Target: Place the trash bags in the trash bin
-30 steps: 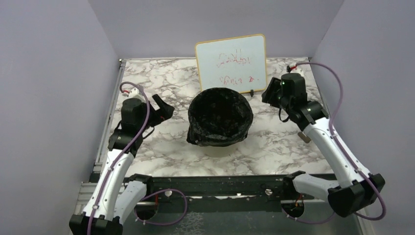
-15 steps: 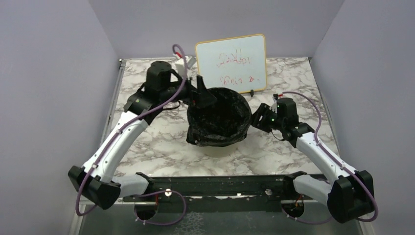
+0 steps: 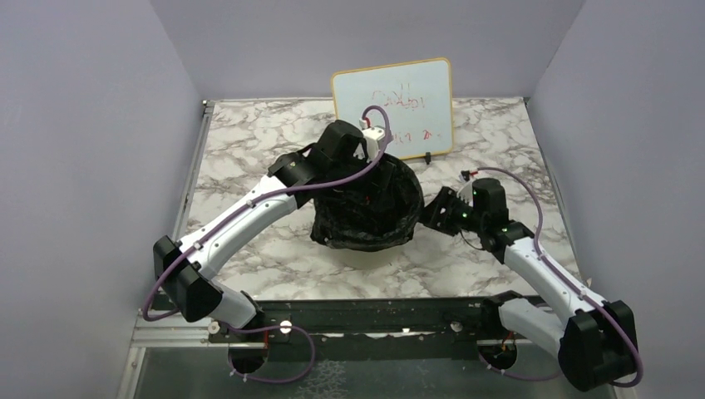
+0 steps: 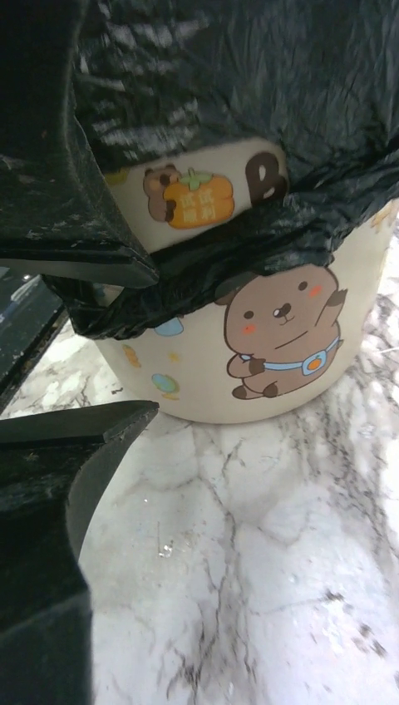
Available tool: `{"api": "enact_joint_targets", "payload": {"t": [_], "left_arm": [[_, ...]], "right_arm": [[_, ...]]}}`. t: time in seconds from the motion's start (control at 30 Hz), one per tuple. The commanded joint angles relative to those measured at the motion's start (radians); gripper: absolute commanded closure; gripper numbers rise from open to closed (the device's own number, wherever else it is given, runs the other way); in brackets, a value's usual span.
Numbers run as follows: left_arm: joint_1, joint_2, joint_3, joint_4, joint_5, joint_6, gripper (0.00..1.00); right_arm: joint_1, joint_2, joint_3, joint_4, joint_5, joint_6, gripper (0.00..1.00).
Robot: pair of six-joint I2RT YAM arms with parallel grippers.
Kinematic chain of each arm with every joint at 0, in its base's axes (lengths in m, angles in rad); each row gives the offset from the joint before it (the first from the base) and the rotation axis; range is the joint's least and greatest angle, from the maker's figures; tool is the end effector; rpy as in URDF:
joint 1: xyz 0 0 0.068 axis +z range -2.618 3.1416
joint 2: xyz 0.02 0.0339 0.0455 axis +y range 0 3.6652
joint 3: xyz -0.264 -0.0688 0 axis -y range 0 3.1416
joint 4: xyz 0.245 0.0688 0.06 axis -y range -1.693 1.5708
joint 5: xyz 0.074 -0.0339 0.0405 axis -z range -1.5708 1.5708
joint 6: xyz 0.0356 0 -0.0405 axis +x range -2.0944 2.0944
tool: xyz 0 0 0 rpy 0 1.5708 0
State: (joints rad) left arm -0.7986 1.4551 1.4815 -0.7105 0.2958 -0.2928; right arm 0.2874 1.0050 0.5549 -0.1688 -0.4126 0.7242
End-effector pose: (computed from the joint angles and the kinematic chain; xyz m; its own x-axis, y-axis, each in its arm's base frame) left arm 0.2135 -0.2340 0.3739 -0.6655 0.2875 -0.6888 0.6797 0.6147 -0.4001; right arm 0.1993 0.0738 0.2219 -0.7963 0.3975 -0.4560 -0.0605 0.6976 0.7139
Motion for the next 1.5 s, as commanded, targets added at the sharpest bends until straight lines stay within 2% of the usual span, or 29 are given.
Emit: {"api": "enact_joint_targets", "payload": {"t": [0.0,0.27,0.67,0.9,1.17,1.2,1.33,1.4,1.47], "left_arm": [[0.004,0.025,0.025,-0.044,-0.087,0.023,0.16],[-0.02,0.181,0.06,-0.144,-0.149,0.077,0.15],[-0.086,0.167,-0.041,-0.084,-0.286,0.079,0.14],[-0.09,0.085,-0.154,0.009,-0.282,0.068,0.15],[-0.091,0.141,-0.187,0.014,-0.211,0.124,0.17],[-0.092,0.15,-0.185,0.014,-0.209,0.125,0.18],[-0.092,0.171,-0.201,0.023,-0.215,0.121,0.23],[-0.092,0.17,-0.219,0.041,-0.207,0.132,0.26],[-0.093,0.172,-0.233,0.056,-0.202,0.142,0.26]], "right_arm": [[0.002,0.006,-0.046,0.057,-0.141,0.019,0.42],[0.003,-0.03,-0.012,-0.035,-0.087,-0.014,0.42],[0.002,-0.048,0.005,-0.088,-0.025,-0.022,0.42],[0.002,-0.032,0.003,-0.086,-0.016,-0.026,0.42],[0.002,-0.021,0.02,-0.076,-0.039,-0.022,0.42],[0.002,-0.03,0.025,-0.09,-0.025,-0.017,0.42],[0.002,-0.16,0.025,-0.177,0.223,0.016,0.42],[0.002,-0.213,0.004,-0.172,0.247,0.024,0.42],[0.002,-0.227,-0.016,-0.141,0.197,0.026,0.41]]}}
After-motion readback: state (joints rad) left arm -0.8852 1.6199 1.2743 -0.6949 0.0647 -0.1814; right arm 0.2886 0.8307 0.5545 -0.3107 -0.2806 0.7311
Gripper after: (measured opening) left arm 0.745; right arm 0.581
